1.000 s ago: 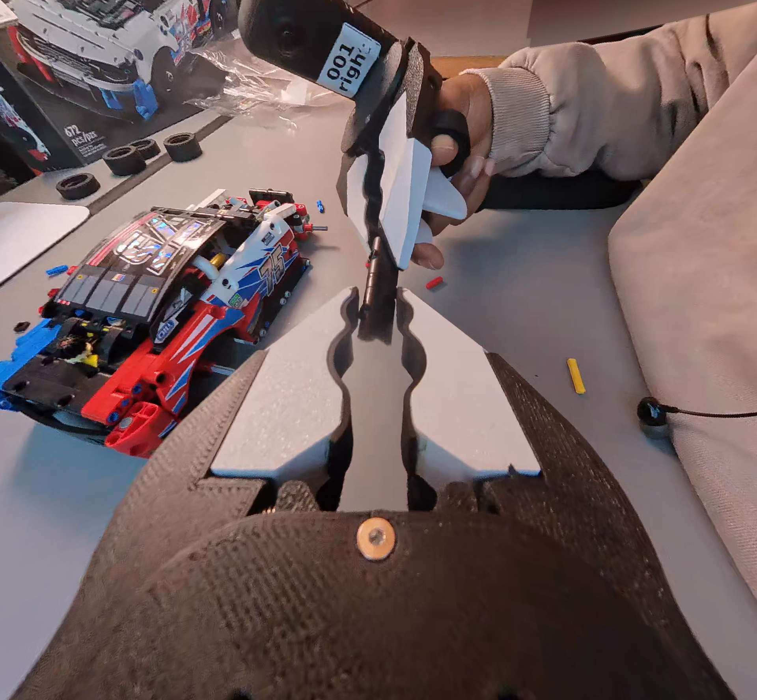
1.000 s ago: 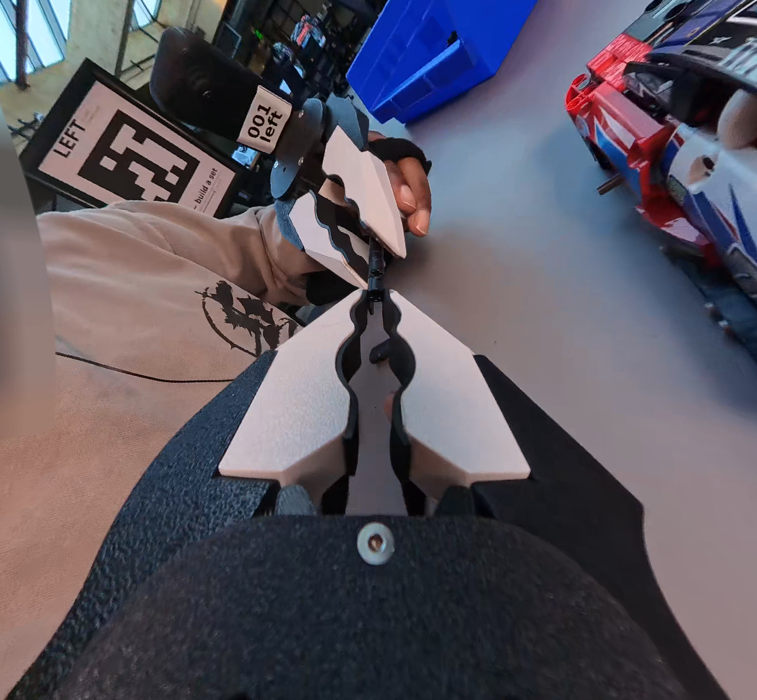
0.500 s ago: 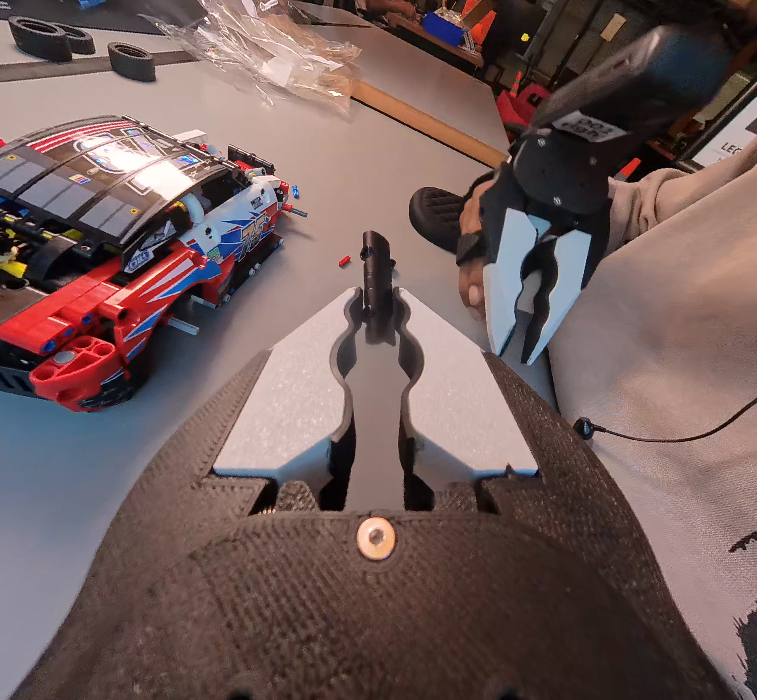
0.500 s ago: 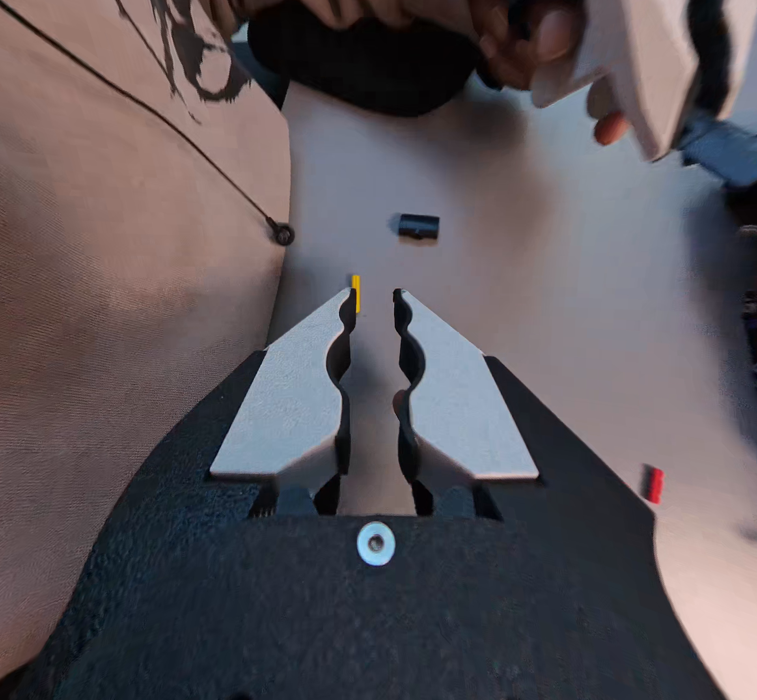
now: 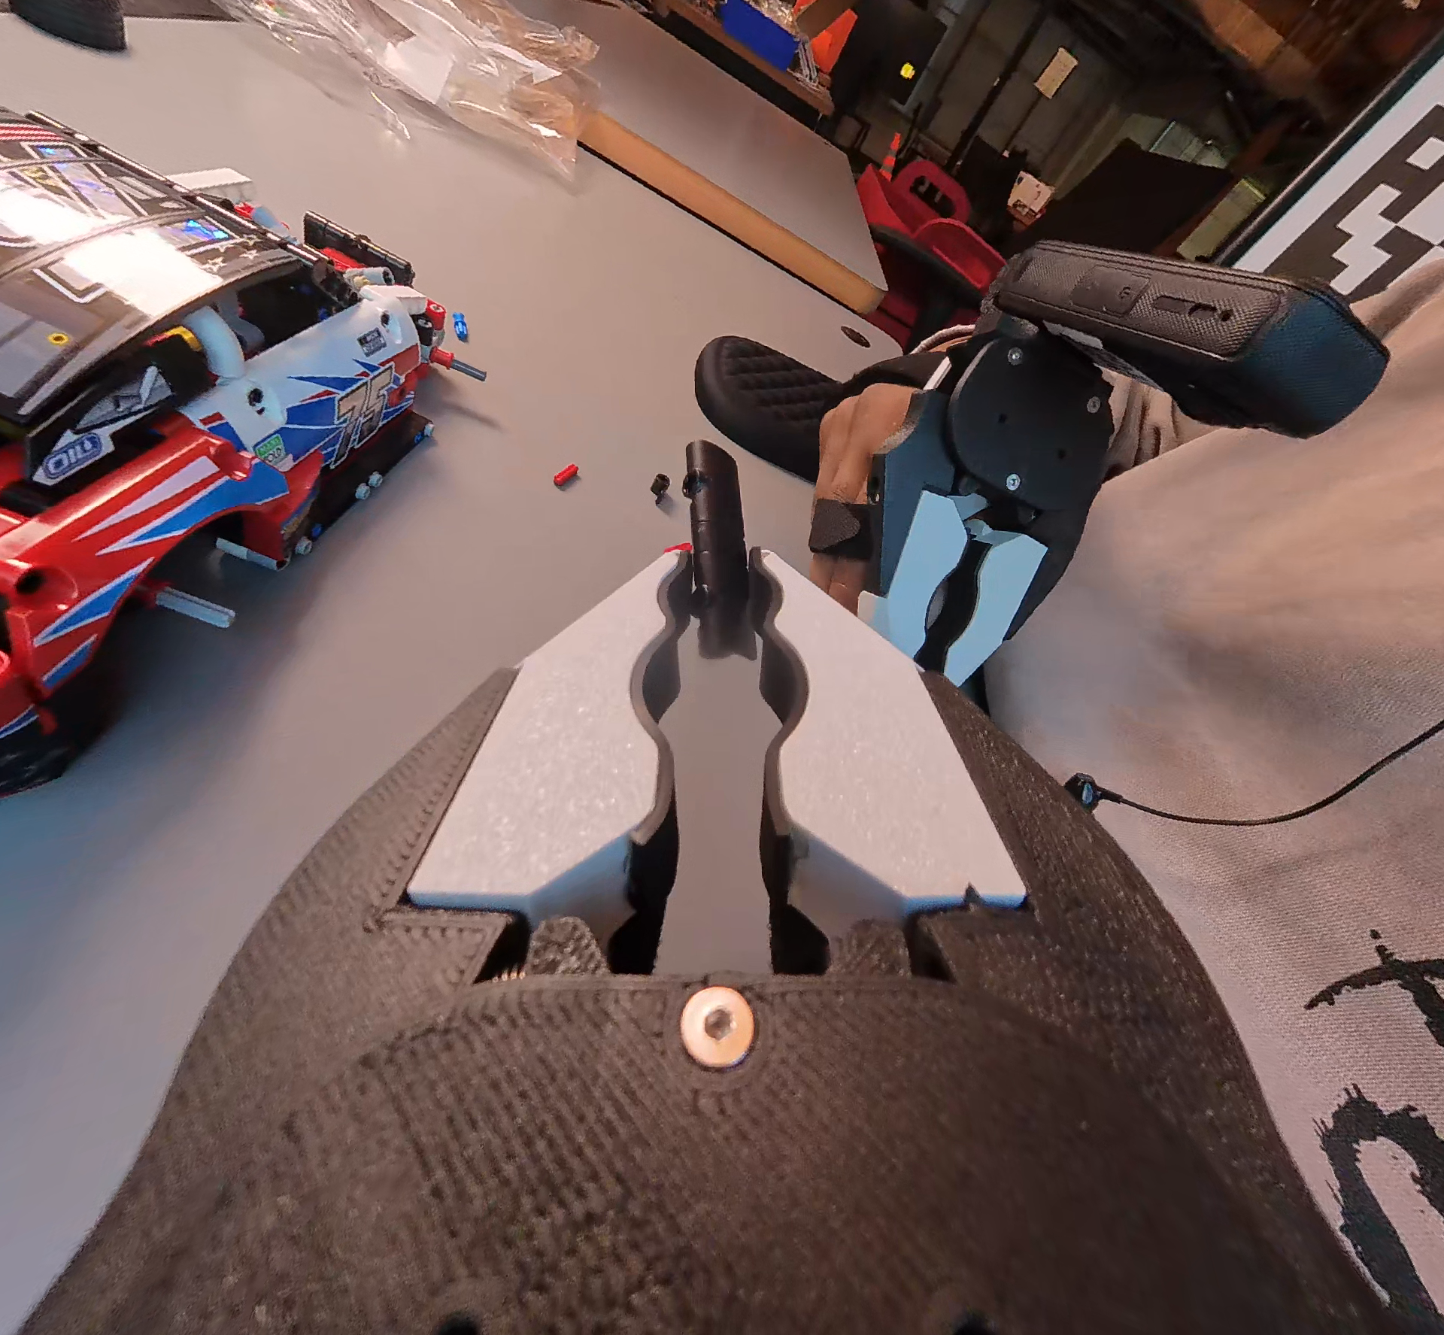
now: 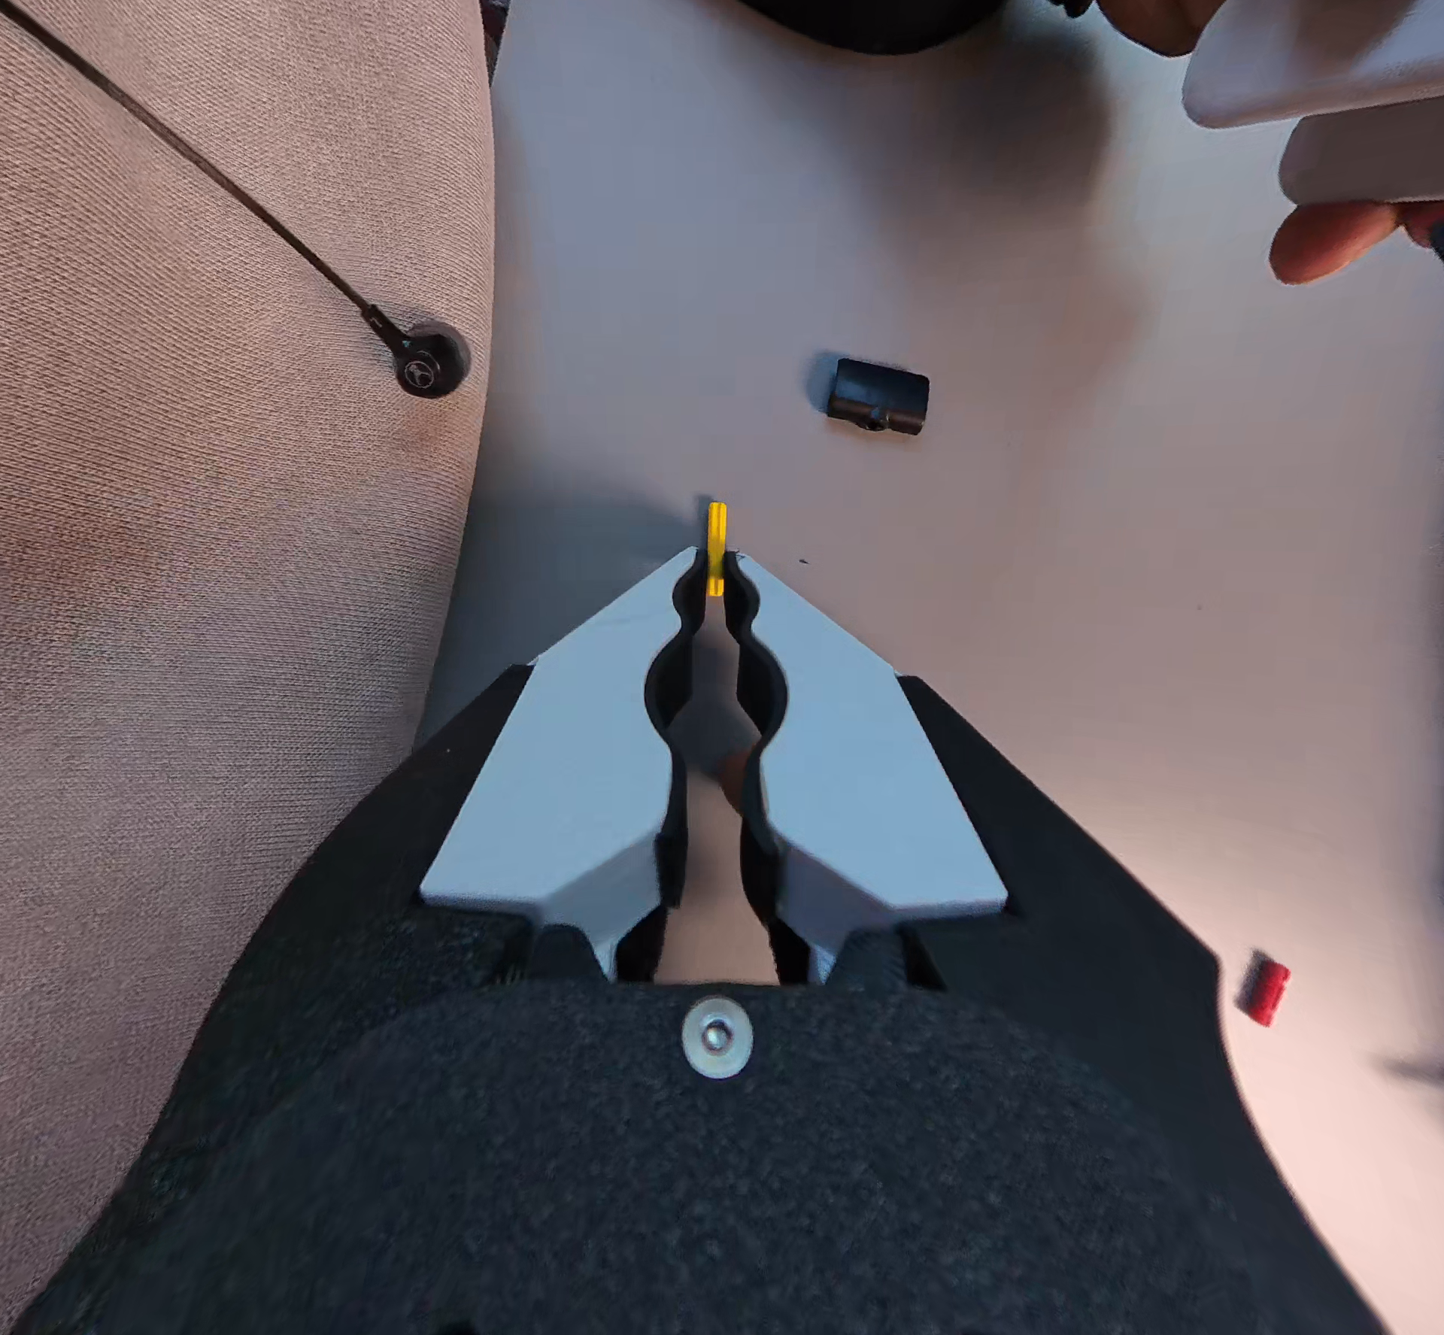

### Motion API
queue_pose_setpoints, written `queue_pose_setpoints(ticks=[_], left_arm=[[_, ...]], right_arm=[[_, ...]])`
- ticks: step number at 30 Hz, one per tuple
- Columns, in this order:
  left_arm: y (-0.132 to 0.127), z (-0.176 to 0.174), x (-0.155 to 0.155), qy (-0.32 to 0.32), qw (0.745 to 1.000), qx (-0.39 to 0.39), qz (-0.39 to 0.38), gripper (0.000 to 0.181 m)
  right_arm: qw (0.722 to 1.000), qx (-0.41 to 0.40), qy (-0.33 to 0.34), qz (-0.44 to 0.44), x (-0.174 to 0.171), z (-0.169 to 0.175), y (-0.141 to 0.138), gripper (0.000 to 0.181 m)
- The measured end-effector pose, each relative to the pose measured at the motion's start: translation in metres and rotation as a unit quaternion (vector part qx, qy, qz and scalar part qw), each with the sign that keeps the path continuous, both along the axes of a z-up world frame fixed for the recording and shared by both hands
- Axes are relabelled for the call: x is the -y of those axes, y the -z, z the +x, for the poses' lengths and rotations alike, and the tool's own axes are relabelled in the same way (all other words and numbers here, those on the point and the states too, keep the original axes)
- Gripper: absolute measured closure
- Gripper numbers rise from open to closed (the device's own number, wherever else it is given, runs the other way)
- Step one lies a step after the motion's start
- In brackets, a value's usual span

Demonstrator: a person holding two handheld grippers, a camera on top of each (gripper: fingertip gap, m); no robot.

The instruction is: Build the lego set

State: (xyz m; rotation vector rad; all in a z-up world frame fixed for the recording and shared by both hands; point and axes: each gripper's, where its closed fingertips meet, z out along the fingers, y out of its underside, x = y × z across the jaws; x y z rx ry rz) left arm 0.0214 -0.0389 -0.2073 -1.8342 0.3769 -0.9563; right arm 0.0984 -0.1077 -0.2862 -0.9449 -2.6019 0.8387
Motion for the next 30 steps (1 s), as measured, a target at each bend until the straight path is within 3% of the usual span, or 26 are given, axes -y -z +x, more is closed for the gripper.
queue_pose_setpoints(ticks=[1, 4, 6, 12, 24, 30], left_arm=[[0.001, 0.000, 0.000, 0.002, 1.000, 0.001, -0.003, 0.170], [0.007, 0.001, 0.002, 0.006, 1.000, -0.015, -0.009, 0.169], [0.009, 0.003, 0.004, 0.015, 0.999, -0.028, -0.008, 0.169], [0.011, 0.010, 0.005, 0.027, 0.999, -0.046, -0.010, 0.170], [0.013, 0.014, 0.004, 0.022, 0.995, -0.089, 0.022, 0.176], [0.022, 0.010, -0.001, 0.001, 0.988, -0.153, 0.033, 0.176]], right_arm=[[1.000, 0.002, -0.001, -0.003, -0.001, -0.001, 0.000, 0.180], [0.999, -0.022, 0.003, -0.027, -0.011, -0.007, -0.006, 0.180], [0.995, -0.064, 0.036, -0.061, -0.027, -0.015, -0.026, 0.180], [0.974, -0.204, 0.088, -0.040, -0.078, -0.026, -0.080, 0.180], [0.971, -0.230, 0.062, 0.029, -0.095, -0.043, -0.082, 0.179], [0.967, -0.241, 0.039, 0.069, -0.098, -0.049, -0.082, 0.179]])
